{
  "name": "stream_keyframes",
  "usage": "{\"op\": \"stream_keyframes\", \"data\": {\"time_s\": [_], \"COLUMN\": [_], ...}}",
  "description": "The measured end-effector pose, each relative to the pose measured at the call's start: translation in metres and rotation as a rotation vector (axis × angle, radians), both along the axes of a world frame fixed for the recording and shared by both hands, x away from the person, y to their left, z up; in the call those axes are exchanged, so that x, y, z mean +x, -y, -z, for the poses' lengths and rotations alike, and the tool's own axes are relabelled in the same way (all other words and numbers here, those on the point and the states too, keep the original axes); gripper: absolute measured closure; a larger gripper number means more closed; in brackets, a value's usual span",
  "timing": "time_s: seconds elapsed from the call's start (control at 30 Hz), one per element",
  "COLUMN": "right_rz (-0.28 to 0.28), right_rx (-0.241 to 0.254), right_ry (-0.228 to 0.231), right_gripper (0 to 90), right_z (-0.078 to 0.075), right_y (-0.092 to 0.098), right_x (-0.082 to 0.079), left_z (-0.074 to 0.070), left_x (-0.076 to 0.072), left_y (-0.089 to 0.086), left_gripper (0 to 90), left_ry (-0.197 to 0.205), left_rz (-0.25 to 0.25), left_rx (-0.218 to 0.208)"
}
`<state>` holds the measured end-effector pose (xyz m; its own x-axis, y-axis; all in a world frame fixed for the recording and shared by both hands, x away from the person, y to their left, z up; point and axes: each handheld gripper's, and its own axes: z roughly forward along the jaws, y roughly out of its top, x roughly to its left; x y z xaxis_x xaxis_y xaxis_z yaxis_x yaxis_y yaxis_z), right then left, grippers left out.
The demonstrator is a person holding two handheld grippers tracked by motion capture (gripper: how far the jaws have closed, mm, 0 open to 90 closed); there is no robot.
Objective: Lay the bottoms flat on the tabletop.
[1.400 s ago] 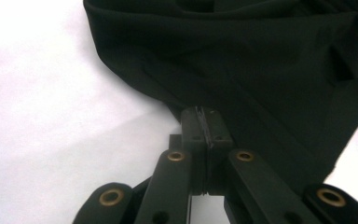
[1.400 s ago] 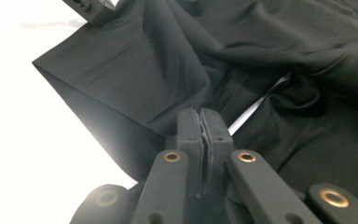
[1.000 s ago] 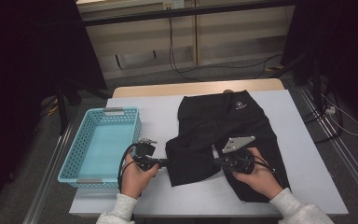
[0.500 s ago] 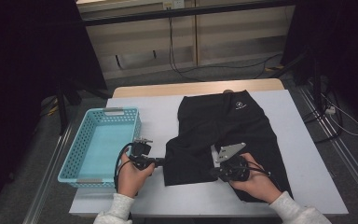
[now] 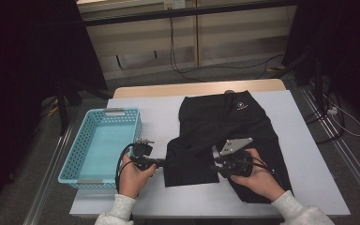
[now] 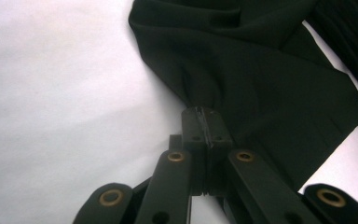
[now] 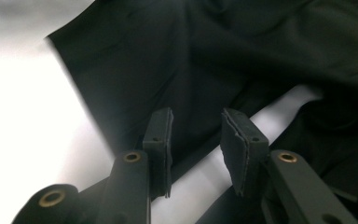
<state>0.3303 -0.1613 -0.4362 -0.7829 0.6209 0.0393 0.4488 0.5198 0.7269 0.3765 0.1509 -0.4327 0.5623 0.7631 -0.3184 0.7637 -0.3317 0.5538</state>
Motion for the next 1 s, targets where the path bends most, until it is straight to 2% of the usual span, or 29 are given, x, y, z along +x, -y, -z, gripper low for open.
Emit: {"op": "stream_keyframes", "data": {"time_s": [0.1,0.2,0.27,0.37,0.4,0.47,0.6,0.67,0.73,0.87,1.0], "right_rz": [0.034,0.073,0.086,0.118,0.114,0.132,0.115,0.104,0.091,0.081,0.071], "right_rx": [-0.014,-0.029,-0.020,-0.040,-0.038,-0.066,-0.056,-0.054,-0.043,-0.054,-0.037], "right_ry": [0.012,0.003,-0.001,0.022,0.019,0.009,-0.008,-0.017,-0.029,-0.036,-0.049], "right_gripper": [63.9,63.7,63.2,68.5,68.6,69.9,75.0,84.7,90.0,90.0,90.0], "right_z": [0.002,0.006,0.009,0.012,0.013,0.015,0.020,0.019,0.019,0.017,0.014], "right_y": [-0.004,-0.006,-0.008,-0.009,-0.010,-0.012,-0.015,-0.015,-0.014,-0.011,-0.002], "right_x": [0.009,0.017,0.020,0.022,0.022,0.024,0.025,0.025,0.024,0.023,0.019], "left_z": [0.000,0.001,0.000,0.000,0.000,-0.001,-0.001,0.000,-0.001,-0.005,-0.006], "left_x": [0.000,0.001,0.001,0.001,0.001,0.001,0.001,0.001,0.000,0.000,-0.001], "left_y": [0.001,0.001,0.000,0.000,0.000,0.000,0.001,0.001,0.001,-0.001,-0.003], "left_gripper": [89.8,89.7,89.7,89.8,89.8,89.8,89.6,89.6,89.7,89.8,89.9], "left_ry": [0.004,0.010,0.007,0.009,0.010,0.010,0.015,0.012,0.010,0.021,0.018], "left_rz": [0.002,-0.004,-0.002,-0.003,-0.003,-0.001,0.007,0.005,0.007,0.000,-0.003], "left_rx": [0.006,0.013,0.015,0.015,0.016,0.016,0.025,0.019,0.020,0.010,0.003]}}
